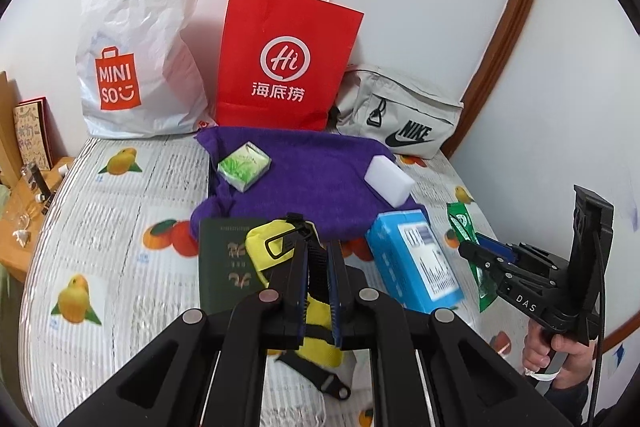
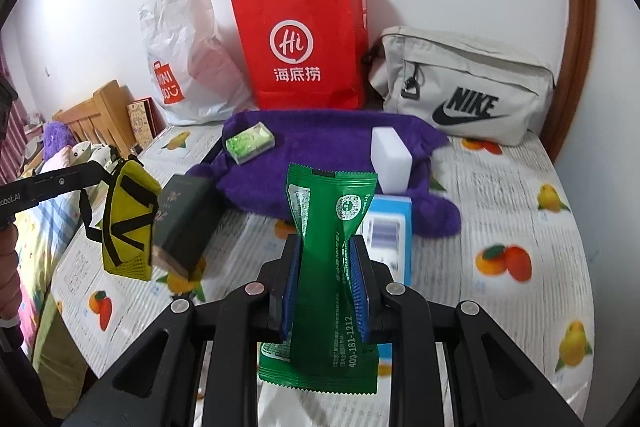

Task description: Organize soft objects

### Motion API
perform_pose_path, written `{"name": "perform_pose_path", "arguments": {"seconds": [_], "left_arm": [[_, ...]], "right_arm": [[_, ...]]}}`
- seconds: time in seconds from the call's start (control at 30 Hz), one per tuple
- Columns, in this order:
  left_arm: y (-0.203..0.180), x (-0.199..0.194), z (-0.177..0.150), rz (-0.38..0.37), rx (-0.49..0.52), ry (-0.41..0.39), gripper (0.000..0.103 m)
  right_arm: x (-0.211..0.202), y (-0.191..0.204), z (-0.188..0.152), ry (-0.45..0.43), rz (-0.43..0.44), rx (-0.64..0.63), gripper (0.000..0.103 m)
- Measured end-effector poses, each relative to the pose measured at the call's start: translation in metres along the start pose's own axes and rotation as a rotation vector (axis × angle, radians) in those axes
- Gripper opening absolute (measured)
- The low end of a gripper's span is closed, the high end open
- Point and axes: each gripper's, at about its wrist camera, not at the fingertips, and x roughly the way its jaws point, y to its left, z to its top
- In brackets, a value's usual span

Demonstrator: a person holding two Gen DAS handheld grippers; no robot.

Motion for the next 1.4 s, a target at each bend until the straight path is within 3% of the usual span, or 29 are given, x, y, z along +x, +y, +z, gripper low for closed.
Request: {"name": "perform_pose_path", "arguments": {"seconds": [0.37, 0.6, 0.8, 1.1, 1.4], "left_arm": [[0.013, 0.048, 0.046, -0.003, -0.018, 0.009, 0.009], [0.022, 0.085, 0.073, -0.004, -0.027, 0.017, 0.009], [0.029, 0.115, 0.088, -0.013, -0.033, 0.029, 0.009], [0.036, 0.153, 0.100, -0.021, -0.037, 0.058, 0.009], [0.045, 0.179, 0.106, -0.022, -0.048, 0.081, 0.009]], "right_arm": [[0.051, -0.041, 0.043, 0.011, -0.055, 0.014, 0.024], [0.085, -0.080, 0.055, 0.040, -0.114, 0.059, 0.024], [0.121, -0.096, 0.057, 0.086, -0.116, 0.072, 0.024], [0.153, -0.085, 0.077, 0.090, -0.016, 0.049, 0.024], [0.168, -0.049, 0.098, 0.092, 0.125, -0.023, 0.024]]}}
